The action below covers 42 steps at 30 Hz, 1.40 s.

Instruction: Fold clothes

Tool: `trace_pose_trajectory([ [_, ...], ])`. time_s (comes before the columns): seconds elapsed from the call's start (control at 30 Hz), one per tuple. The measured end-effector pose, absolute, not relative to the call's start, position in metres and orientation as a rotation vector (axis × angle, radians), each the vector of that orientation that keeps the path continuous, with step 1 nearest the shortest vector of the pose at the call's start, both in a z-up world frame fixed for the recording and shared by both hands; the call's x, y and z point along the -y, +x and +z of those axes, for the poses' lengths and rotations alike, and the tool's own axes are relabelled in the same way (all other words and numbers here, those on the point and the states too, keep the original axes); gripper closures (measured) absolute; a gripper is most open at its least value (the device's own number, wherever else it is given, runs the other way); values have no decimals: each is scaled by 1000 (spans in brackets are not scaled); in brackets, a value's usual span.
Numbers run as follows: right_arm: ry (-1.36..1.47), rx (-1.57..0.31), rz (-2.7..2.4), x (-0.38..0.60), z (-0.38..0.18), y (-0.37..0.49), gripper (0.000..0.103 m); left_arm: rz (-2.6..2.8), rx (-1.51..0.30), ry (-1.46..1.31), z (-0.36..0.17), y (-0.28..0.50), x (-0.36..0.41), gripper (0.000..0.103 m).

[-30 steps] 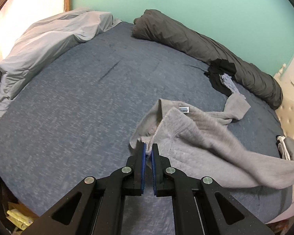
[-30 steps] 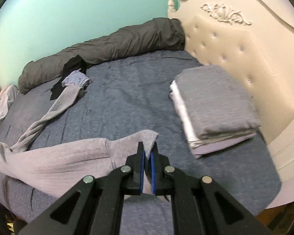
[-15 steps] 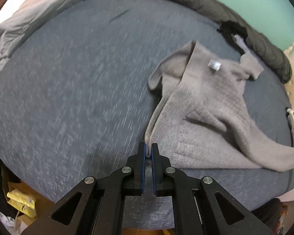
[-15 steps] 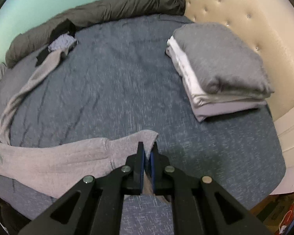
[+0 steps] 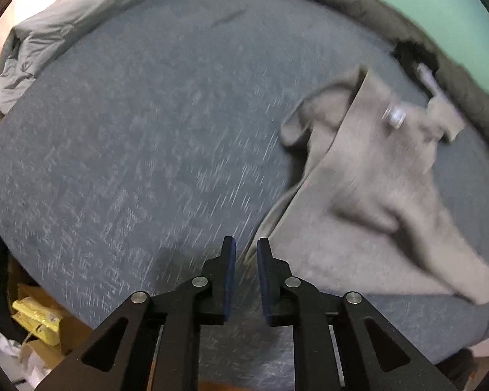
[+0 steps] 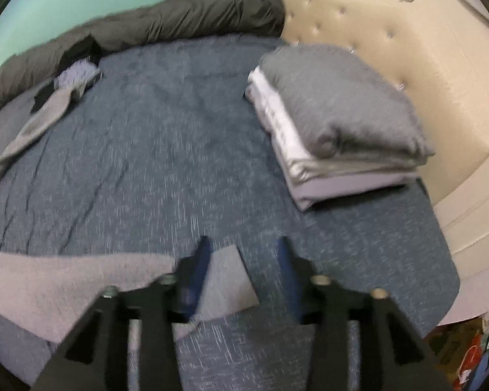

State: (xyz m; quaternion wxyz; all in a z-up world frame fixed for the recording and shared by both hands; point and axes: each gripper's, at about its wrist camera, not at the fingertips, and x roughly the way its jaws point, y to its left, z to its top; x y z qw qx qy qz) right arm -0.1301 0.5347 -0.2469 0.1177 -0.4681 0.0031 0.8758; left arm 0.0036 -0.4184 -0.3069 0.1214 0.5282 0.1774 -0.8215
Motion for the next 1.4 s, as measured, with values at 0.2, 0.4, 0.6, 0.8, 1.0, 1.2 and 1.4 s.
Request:
trace_pose_trajectory([
  [0.2,-1279,-53,2784,-483,-225,-140,57,-2535,-481,1436,-266,-23,401,78],
  [0.4,-1293,-103,2977,-401,-225,-156,56,-2591,-495,1412,-262,-58,391,63],
  [0.6,-1340,-241,3056,-338,-249,-170,52,-2631,-532,1422,-264,-103,374,56],
  [0.8,-1389,-394,3121,-275,-277,-183,51,-2651,-616,1414,-265,-138,372,41],
  [1.0,-1435,-502,3172,-224,-308,-188,51,-2599,-622,1465,-271,-172,373,40],
  [1.2,-1476,-563,3202,-197,-343,-181,49,-2511,-679,1569,-287,-194,380,36],
  [1.4,-1528,-501,3189,-187,-363,-183,49,-2464,-725,1614,-302,-206,379,36],
])
